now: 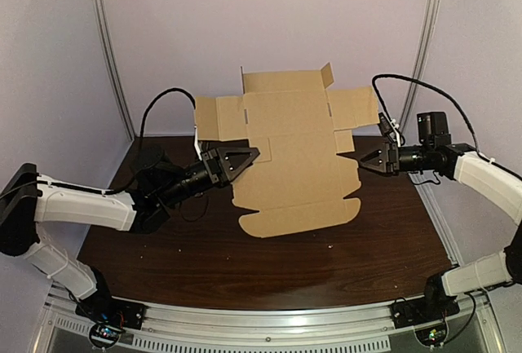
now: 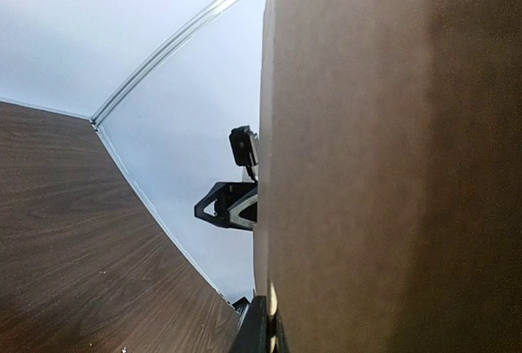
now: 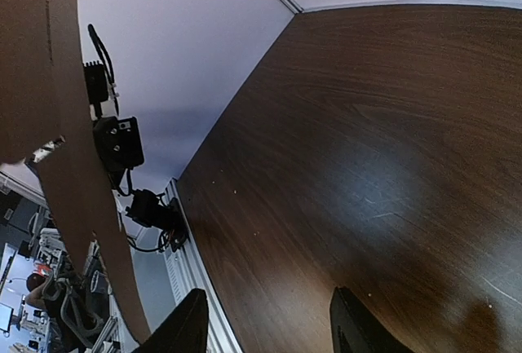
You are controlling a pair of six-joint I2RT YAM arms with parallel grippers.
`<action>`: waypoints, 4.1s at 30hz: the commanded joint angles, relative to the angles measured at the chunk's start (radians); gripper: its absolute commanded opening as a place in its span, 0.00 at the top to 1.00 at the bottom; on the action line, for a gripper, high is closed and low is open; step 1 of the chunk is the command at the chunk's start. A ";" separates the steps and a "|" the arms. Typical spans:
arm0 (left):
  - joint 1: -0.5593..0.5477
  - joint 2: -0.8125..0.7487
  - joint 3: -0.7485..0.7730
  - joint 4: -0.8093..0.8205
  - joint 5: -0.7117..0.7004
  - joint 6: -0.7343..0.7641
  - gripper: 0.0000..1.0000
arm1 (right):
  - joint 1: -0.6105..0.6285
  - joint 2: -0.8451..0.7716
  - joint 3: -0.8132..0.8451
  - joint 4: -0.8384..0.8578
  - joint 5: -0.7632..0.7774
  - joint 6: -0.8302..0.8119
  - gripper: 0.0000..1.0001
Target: Fold the paper box
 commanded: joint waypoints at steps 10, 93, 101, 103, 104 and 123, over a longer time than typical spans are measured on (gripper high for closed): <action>0.004 0.019 0.032 -0.005 -0.008 -0.008 1.00 | 0.125 0.047 -0.082 0.833 -0.181 0.597 0.46; 0.020 0.183 0.888 -1.841 0.335 1.152 0.58 | 0.395 0.167 0.335 -0.795 0.076 -0.787 1.00; 0.021 0.182 0.821 -1.746 0.440 1.138 1.00 | 0.389 0.205 0.369 -0.824 0.079 -0.774 0.89; 0.022 0.182 0.813 -1.745 0.449 1.142 1.00 | 0.365 0.220 0.406 -0.893 0.056 -0.816 0.78; 0.022 0.181 0.811 -1.748 0.452 1.148 1.00 | 0.339 0.230 0.434 -0.945 0.035 -0.857 0.73; 0.049 0.136 0.723 -1.599 0.426 1.055 1.00 | 0.173 0.313 0.461 -1.059 -0.051 -0.949 0.58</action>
